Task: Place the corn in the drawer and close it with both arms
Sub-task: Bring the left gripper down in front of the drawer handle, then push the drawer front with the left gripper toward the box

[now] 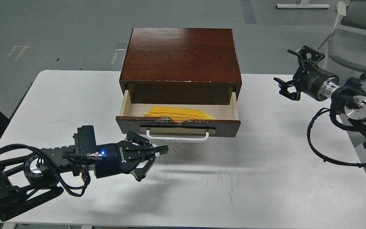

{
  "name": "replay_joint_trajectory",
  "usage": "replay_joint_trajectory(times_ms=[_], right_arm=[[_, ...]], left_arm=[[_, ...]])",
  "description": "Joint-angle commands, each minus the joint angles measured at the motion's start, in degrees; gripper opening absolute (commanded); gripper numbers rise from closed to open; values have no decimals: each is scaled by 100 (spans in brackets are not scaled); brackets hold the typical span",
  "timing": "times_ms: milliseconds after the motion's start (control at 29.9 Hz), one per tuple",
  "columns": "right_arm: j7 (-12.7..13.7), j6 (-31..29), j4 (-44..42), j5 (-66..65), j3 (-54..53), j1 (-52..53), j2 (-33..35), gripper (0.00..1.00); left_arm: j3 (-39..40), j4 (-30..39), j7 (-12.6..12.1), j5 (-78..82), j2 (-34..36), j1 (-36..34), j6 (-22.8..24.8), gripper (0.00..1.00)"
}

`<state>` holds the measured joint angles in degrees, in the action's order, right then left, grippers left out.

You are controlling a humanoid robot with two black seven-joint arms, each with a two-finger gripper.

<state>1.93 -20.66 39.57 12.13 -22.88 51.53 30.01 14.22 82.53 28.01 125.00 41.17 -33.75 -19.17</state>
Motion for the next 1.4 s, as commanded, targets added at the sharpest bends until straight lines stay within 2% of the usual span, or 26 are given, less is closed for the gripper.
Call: replay_joint_trajectory(times_ms=[0, 234, 868, 1369], right_arm=[[0, 9, -2, -9, 12, -2, -13, 96], [-8, 18, 16, -9, 12, -2, -13, 96], [-8, 141, 77, -9, 3, 33, -136, 96], [-8, 141, 69, -9, 3, -2, -101, 96]], left_arm=[[62, -27, -1, 0, -48, 9, -16, 0], [291, -36, -1, 0, -162, 70, -8, 0], [221, -141, -1, 0, -57, 88, -8, 0], [300, -422, -1, 0, -250, 9, 63, 0]])
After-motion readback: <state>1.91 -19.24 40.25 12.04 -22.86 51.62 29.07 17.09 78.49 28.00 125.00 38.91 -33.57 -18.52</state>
